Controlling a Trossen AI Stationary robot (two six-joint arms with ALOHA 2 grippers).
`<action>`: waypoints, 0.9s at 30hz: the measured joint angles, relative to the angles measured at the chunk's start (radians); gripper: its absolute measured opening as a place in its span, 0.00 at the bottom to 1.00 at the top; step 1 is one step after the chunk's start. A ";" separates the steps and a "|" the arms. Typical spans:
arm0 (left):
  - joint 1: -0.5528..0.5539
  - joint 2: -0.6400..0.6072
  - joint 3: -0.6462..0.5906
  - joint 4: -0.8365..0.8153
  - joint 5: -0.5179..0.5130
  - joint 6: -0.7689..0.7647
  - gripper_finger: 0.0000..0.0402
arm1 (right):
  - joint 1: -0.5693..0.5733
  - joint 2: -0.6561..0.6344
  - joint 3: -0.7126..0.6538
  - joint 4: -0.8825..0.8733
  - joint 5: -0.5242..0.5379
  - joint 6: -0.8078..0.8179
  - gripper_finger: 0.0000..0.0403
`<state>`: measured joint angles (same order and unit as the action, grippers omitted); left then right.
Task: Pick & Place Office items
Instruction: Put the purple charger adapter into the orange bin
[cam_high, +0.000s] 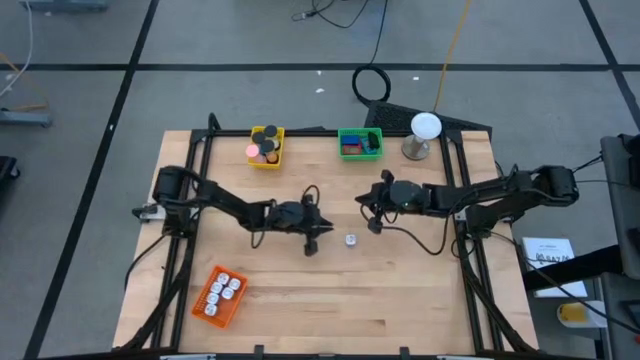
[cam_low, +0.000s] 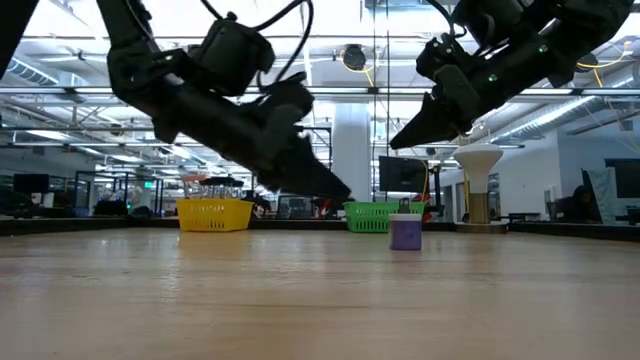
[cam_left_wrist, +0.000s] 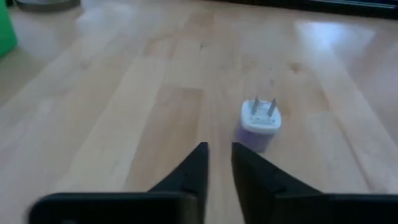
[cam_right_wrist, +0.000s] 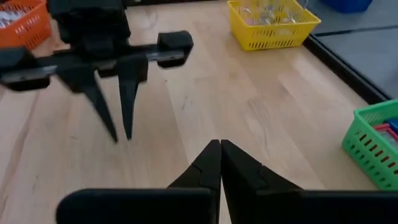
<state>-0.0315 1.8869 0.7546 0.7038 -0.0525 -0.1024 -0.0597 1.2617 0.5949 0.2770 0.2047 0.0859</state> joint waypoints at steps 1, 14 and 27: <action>-0.003 0.004 0.008 -0.004 0.000 -0.006 0.19 | 0.001 0.000 0.000 -0.005 0.000 0.004 0.00; -0.077 0.145 0.217 -0.121 0.000 0.019 0.75 | 0.009 0.000 0.000 -0.012 0.000 0.006 0.00; -0.073 0.235 0.341 -0.155 0.004 0.012 0.66 | 0.009 0.001 0.000 -0.013 0.000 0.005 0.00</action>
<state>-0.1043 2.1220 1.0961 0.5490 -0.0487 -0.0906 -0.0505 1.2629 0.5945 0.2641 0.2050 0.0910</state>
